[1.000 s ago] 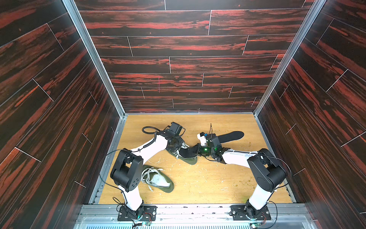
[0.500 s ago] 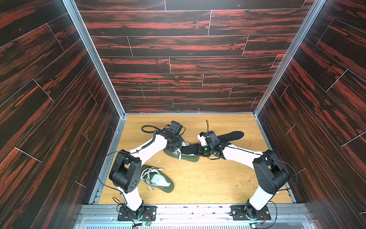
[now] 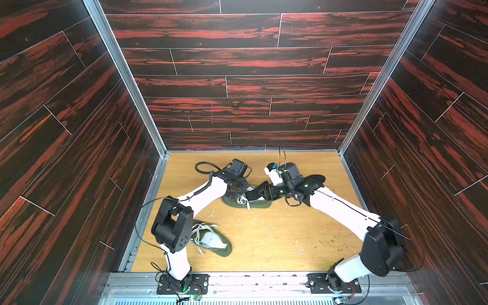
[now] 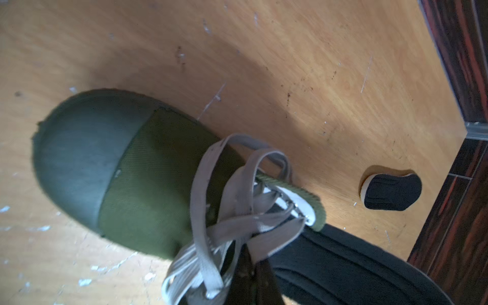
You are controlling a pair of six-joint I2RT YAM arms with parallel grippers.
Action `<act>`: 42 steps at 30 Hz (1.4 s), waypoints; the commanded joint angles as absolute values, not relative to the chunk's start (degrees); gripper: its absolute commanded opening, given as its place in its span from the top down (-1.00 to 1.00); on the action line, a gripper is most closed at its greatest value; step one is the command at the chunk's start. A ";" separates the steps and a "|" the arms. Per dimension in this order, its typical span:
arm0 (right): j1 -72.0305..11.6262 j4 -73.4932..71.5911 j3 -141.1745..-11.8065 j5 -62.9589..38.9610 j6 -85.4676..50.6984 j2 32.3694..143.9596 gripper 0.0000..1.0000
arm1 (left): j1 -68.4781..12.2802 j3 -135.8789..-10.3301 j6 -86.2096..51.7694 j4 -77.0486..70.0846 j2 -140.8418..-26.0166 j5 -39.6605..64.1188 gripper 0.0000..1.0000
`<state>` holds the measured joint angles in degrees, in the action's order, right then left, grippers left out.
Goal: Insert the insole into the shoe
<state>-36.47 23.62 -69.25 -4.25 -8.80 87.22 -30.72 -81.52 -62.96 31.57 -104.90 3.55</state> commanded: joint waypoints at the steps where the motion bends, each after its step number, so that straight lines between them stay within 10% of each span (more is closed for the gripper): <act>1: -36.69 30.64 -70.04 -3.61 4.91 86.25 -0.41 | -30.68 -84.93 -58.10 32.42 -105.55 5.40 1.00; 12: -36.19 27.28 -69.90 -10.27 32.83 87.69 -0.57 | -29.09 -91.54 -42.85 37.77 -110.58 17.86 1.00; 15: -36.13 30.19 -72.71 -10.46 33.93 90.83 -0.97 | -28.50 -93.61 -38.36 39.51 -111.68 19.37 1.00; 42: -30.47 35.64 -80.04 -13.44 38.25 105.18 -0.97 | -26.19 -101.65 -24.22 40.70 -116.89 31.02 1.00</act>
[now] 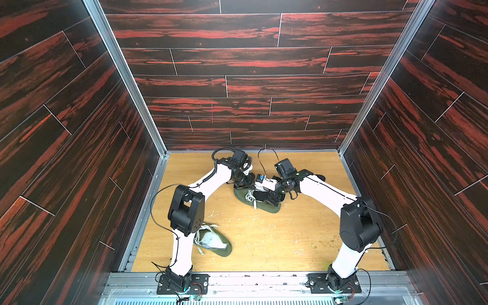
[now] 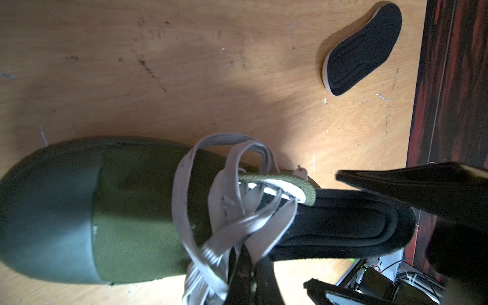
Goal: Insert the insole into the shoe
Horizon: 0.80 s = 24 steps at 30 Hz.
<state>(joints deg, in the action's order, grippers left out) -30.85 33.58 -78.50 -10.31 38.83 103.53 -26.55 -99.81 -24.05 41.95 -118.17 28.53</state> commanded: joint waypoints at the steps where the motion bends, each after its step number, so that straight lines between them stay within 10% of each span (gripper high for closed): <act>1: -30.10 35.80 -80.36 -13.93 38.03 105.54 -0.97 | -26.20 -101.69 -24.02 40.76 -116.95 31.15 1.00; 24: -29.95 37.17 -77.81 -11.79 36.81 106.99 -0.91 | -24.87 -101.21 -26.28 39.04 -116.54 32.85 1.00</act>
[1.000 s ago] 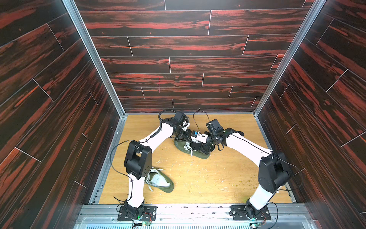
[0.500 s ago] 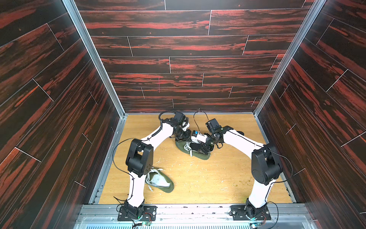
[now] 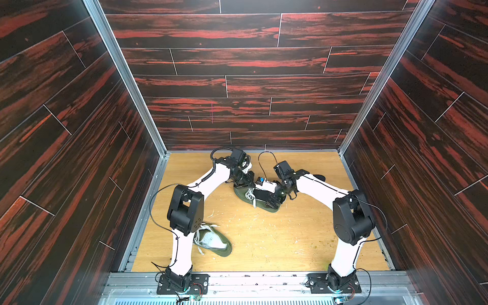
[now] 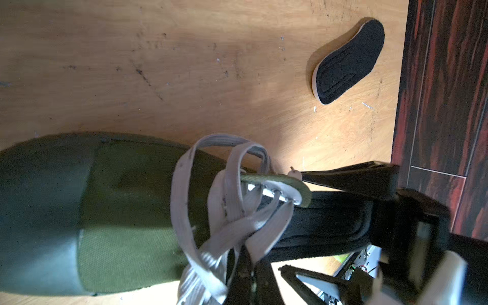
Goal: Insert the insole into the shoe
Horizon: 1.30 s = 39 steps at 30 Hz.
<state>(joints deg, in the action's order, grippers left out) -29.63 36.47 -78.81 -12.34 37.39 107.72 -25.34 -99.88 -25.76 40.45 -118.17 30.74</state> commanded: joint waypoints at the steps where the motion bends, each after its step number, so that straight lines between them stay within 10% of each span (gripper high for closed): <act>1: -30.21 36.71 -77.46 -11.40 36.52 107.00 -0.89 | -24.89 -101.16 -26.69 38.69 -116.55 32.87 1.00; 39: -32.65 32.87 -73.47 -9.14 21.71 102.22 0.11 | -24.09 -91.18 -47.66 26.79 -112.26 20.51 1.00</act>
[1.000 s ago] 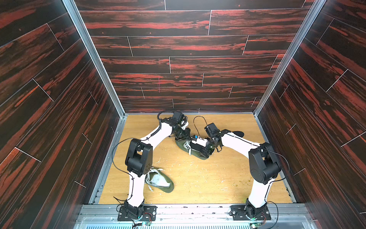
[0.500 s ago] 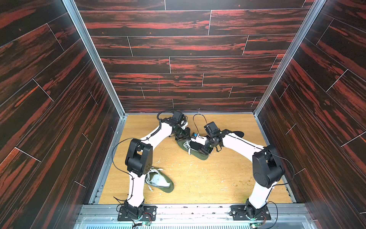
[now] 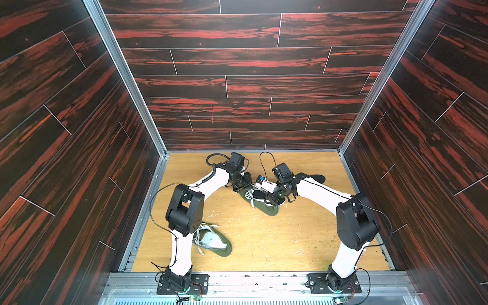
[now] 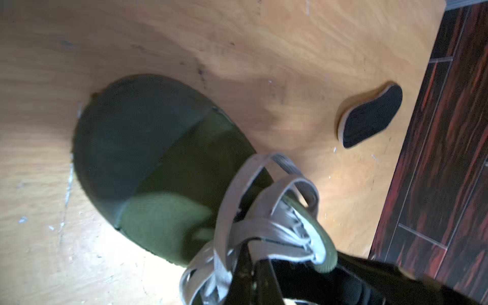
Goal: Insert the insole into the shoe
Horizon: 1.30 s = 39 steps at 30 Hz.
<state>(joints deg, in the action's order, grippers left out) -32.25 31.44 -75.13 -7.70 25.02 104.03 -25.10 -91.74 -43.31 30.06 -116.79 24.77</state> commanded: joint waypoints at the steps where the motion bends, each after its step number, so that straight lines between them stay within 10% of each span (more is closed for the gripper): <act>1: -32.76 32.52 -72.73 -9.06 21.14 101.91 0.15 | -24.10 -91.06 -48.10 26.42 -112.09 20.49 1.00; 29: -39.85 35.67 -71.11 -5.98 8.32 109.01 0.40 | -24.52 -83.91 -61.04 26.43 -102.42 3.68 1.00; 39: -41.89 19.73 -65.10 -11.42 0.50 103.83 0.81 | -25.11 -83.35 -63.59 28.10 -102.16 5.55 1.00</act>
